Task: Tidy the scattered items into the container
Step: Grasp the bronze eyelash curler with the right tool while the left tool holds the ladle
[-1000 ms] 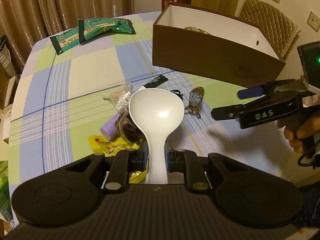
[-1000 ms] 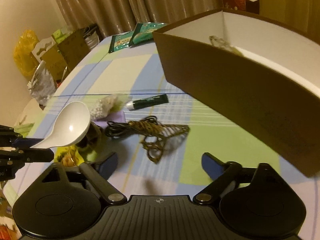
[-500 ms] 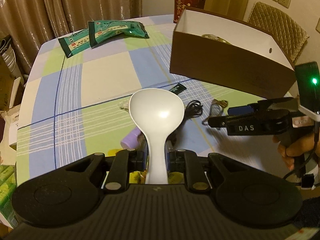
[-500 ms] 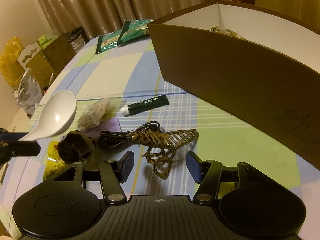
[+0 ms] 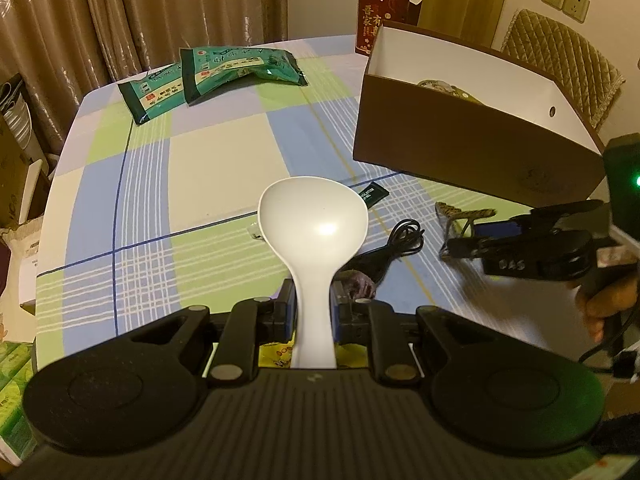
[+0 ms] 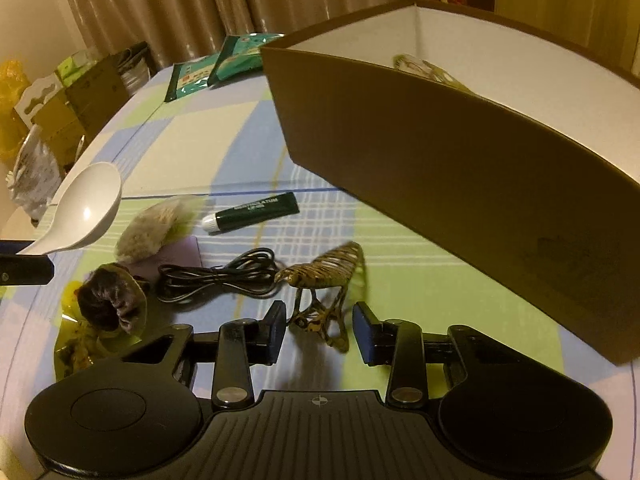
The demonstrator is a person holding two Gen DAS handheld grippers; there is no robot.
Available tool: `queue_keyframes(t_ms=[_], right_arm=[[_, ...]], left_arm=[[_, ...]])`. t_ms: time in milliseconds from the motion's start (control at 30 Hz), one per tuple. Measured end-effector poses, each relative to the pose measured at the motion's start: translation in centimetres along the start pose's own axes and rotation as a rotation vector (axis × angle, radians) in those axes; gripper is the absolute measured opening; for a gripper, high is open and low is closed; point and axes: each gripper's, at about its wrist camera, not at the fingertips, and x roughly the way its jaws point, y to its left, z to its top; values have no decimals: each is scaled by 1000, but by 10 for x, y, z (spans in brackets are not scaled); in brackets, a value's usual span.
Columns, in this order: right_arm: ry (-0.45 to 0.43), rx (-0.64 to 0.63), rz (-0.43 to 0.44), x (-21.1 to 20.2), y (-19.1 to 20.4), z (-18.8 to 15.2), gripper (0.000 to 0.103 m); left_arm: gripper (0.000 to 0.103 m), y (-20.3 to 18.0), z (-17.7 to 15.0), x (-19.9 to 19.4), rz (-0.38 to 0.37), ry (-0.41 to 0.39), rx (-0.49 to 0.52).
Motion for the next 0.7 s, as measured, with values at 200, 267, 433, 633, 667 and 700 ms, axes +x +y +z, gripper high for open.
queue_keyframes(t_ms=[200, 267, 433, 633, 667, 700], right_arm=[[-34, -26, -3, 5, 0, 9, 40], [-43, -32, -9, 10, 2, 12, 41], [-19, -38, -31, 24, 2, 15, 27], [-5, -27, -1, 15, -8, 7, 24], [-4, -23, 4, 12, -9, 6, 24], [-5, -19, 9, 8, -11, 5, 24]], left_arm=[[13, 1, 2, 4, 1, 7, -10], [13, -1, 3, 6, -1, 10, -10], [13, -4, 6, 8, -5, 12, -5], [13, -11, 9, 8, -14, 10, 5], [13, -13, 10, 8, -16, 10, 7], [13, -14, 11, 8, -19, 9, 10]])
